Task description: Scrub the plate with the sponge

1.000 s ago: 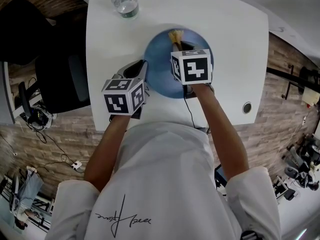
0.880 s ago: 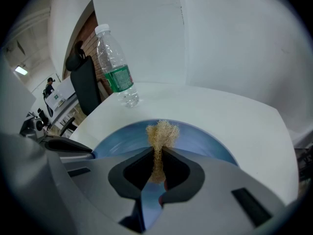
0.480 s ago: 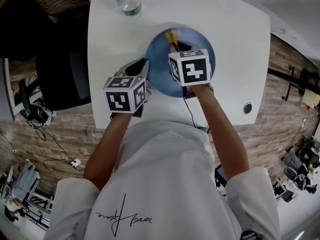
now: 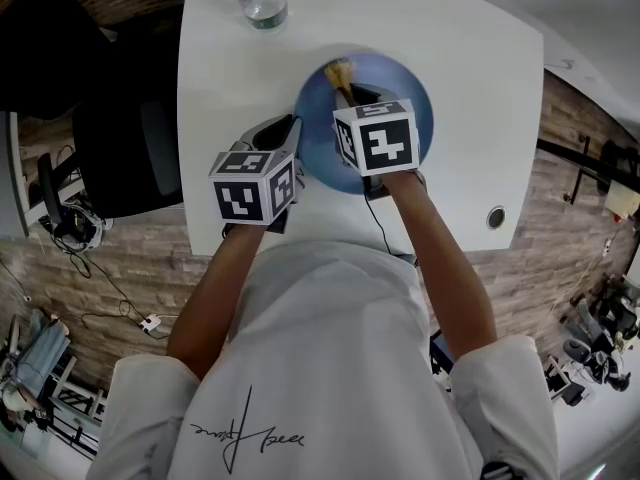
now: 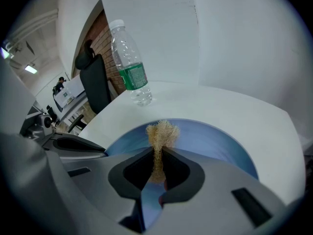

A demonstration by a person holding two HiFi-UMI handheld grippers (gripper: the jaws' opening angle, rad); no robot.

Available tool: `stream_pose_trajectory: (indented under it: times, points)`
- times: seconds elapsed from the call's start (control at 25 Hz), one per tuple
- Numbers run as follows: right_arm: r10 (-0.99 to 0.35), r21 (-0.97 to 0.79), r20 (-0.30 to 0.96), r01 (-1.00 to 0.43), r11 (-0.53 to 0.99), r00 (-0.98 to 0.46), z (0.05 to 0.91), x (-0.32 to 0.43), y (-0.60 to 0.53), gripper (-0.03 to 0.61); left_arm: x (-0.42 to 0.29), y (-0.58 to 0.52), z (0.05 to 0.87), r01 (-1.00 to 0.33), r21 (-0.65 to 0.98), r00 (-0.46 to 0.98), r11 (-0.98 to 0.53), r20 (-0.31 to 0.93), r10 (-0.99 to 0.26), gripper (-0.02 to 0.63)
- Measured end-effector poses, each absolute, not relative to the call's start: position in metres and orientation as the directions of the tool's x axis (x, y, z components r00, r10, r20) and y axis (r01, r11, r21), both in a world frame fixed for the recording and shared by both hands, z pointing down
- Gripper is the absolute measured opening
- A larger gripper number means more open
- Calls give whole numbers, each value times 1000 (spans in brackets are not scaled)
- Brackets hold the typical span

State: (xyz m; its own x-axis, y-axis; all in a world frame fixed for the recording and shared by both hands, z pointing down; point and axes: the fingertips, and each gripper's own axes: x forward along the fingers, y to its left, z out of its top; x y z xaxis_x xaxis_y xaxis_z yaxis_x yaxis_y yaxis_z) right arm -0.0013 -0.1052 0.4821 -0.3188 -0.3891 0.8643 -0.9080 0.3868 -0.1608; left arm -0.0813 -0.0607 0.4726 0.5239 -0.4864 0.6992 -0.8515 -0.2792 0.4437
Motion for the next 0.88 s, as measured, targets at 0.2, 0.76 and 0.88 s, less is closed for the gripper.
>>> stream_pose_trajectory:
  times: [0.2, 0.76, 0.88]
  points:
    - [-381, -174, 862, -902, 394, -333, 482, -6, -102, 38, -82, -60, 472, -852, 446, 522, -273, 698, -490, 31]
    - [-353, -219, 855, -882, 417, -379, 480, -23, -89, 39, -82, -61, 471, -853, 453, 519, -258, 697, -494, 29]
    - [-341, -235, 853, -874, 426, -396, 480, -28, -84, 39, -82, -61, 470, -854, 454, 519, -255, 697, -495, 29]
